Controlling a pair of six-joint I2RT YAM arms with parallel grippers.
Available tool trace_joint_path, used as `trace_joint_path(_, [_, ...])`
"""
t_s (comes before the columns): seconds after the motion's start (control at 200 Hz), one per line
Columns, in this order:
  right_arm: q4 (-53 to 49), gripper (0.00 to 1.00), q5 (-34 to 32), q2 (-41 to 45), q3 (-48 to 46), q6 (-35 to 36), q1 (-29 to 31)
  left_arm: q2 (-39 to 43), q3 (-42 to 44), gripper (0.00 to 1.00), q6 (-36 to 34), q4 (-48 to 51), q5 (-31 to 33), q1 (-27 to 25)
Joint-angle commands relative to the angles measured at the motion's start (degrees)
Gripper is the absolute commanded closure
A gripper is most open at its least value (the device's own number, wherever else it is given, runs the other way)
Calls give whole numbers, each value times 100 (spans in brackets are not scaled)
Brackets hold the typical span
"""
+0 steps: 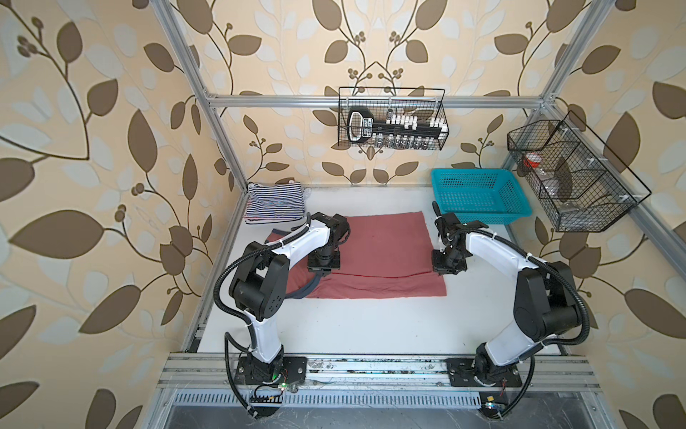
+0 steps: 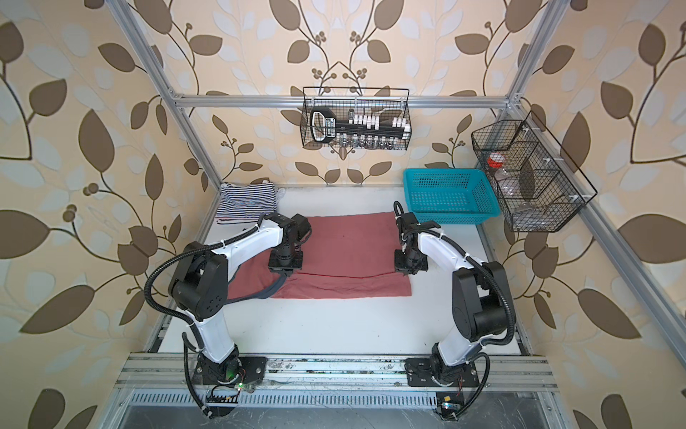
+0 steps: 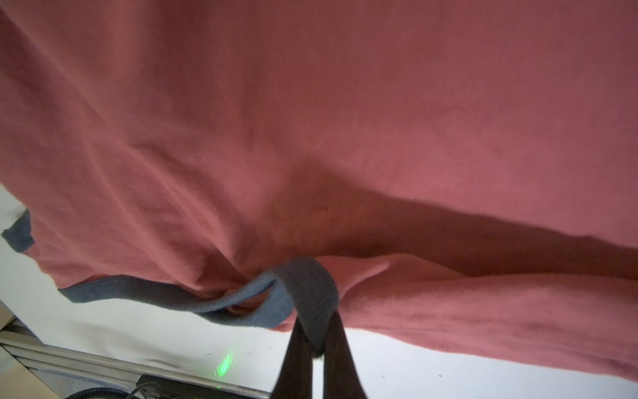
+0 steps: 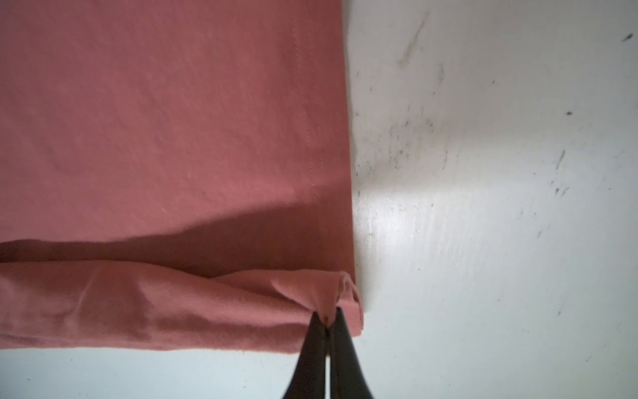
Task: Fold and stack the tank tops
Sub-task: 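Carry the hem with both grippers away from the robot, folding the top in half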
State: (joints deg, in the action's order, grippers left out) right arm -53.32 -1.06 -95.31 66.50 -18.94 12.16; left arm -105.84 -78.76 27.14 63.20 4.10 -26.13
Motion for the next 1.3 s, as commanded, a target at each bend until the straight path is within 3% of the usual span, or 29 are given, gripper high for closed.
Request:
trace_joint_path(0.0, [-7,100,105,-276,262,215,-68,-115,-201,100,-103,152,109,107])
trace_joint_path(0.14, [36,94,152,-617,442,262,-122,-333,-223,100,-82,46,55,198])
trace_joint_path(0.21, [70,84,203,-763,589,286,-161,-417,-254,100,5,-1,56,274])
trace_joint_path(0.28, [118,72,236,-862,665,286,-190,-462,-318,88,79,-44,-38,349])
trace_joint_path(0.36, [133,69,254,-933,750,288,-213,-460,-456,81,196,-62,-26,387])
trace_joint_path(0.445, [126,66,232,-863,818,268,-248,-426,-671,60,311,-37,64,445])
trace_joint_path(0.55, [138,61,124,-524,823,198,-271,-279,-1058,42,421,127,321,501])
trace_joint_path(0.735, [178,57,110,332,551,145,-266,308,-1490,31,443,703,1096,504])
trace_joint_path(0.86, [267,56,274,868,72,88,-232,900,-1016,32,415,820,1029,458])
trace_joint_path(0.96, [511,58,566,1210,-406,8,19,1346,-267,48,478,654,639,254])
trace_joint_path(1.105, [951,80,1004,1295,-972,-235,467,1628,780,72,801,178,-44,-46])
trace_joint_path(1.22, [1258,96,1167,1108,-1241,-368,651,1675,1342,77,1039,-267,-426,-68])
trace_joint_path(1.3, [1372,100,1168,966,-1336,-413,719,1707,1585,77,1158,-525,-546,-68])
